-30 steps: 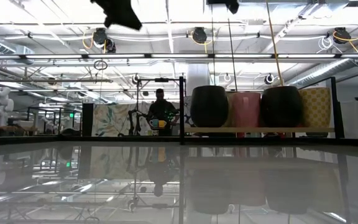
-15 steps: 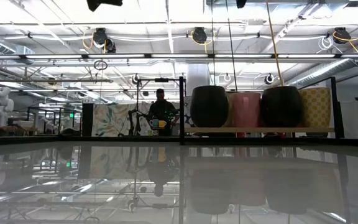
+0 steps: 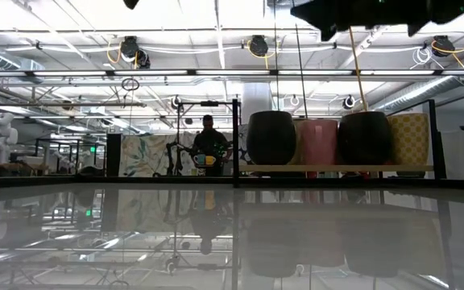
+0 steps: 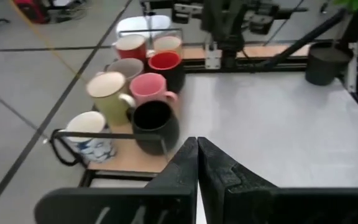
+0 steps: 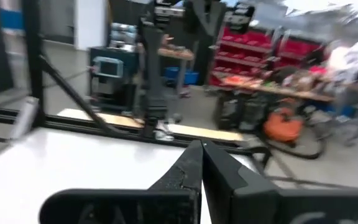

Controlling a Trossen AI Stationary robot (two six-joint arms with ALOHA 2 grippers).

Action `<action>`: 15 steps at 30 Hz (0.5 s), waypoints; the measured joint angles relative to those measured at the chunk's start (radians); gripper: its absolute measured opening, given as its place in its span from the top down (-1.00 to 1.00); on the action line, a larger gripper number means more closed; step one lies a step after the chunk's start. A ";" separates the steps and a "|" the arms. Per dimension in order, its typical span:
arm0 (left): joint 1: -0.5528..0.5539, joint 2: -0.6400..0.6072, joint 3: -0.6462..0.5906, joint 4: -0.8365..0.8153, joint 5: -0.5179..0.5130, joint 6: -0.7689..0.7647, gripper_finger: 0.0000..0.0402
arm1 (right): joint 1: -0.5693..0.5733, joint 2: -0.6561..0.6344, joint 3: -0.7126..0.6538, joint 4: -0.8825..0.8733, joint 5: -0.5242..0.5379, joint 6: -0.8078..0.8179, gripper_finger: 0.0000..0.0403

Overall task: Place coffee mugs
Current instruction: Return to Home Position

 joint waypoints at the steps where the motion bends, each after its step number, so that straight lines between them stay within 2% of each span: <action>1: 0.000 0.000 -0.012 0.012 0.012 0.002 0.98 | 0.010 -0.004 -0.027 0.034 0.033 -0.020 1.00; 6: -0.009 -0.035 -0.120 0.052 0.062 -0.024 0.99 | 0.042 -0.007 -0.145 0.178 0.127 -0.075 1.00; 10: -0.043 -0.109 -0.254 0.196 0.062 -0.074 0.99 | 0.052 -0.008 -0.195 0.206 0.132 -0.075 1.00; 15: -0.092 -0.208 -0.435 0.342 -0.013 -0.167 0.99 | 0.059 -0.008 -0.226 0.207 0.131 -0.070 1.00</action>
